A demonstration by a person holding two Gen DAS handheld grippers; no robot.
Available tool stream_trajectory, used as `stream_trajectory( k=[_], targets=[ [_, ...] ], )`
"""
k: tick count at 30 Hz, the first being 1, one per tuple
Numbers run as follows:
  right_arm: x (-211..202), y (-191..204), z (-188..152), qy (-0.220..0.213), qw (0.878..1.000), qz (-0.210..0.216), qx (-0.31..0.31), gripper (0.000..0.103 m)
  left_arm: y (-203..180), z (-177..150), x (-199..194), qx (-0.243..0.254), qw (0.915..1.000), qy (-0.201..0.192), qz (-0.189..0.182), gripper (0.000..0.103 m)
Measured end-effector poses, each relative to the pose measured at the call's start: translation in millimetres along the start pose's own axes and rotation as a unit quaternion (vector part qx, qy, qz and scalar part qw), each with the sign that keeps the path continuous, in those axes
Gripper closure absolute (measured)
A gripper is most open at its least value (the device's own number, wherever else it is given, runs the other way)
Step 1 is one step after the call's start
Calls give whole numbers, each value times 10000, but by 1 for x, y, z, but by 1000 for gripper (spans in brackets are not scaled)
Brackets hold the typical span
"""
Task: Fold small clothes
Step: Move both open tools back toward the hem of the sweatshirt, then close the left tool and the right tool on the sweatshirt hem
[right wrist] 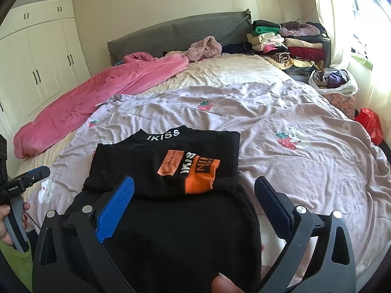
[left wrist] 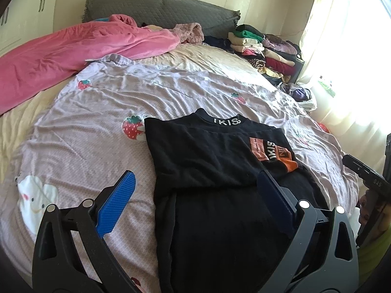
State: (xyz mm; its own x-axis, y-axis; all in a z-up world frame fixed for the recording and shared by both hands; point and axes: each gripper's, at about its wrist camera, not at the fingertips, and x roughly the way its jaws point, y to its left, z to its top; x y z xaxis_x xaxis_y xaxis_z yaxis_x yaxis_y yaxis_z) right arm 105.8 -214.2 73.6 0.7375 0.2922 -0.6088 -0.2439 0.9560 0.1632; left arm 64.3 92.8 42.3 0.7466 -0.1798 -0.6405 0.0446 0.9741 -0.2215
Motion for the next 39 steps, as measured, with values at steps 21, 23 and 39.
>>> stream_trajectory(
  k=[21,23,39],
  targets=[
    [-43,-8,-31,119,9995,-217,-186,5,7,-27,-32,-34,9998,85,154,10],
    [-45,-10,-35,152,9994,-239,-198,5,9,-32,-33,-51,9997,136,192,10],
    [-56,-22,-62,387,9984,-362,-193,5,30,-70,-41,-169,9980,470,394,10]
  ],
)
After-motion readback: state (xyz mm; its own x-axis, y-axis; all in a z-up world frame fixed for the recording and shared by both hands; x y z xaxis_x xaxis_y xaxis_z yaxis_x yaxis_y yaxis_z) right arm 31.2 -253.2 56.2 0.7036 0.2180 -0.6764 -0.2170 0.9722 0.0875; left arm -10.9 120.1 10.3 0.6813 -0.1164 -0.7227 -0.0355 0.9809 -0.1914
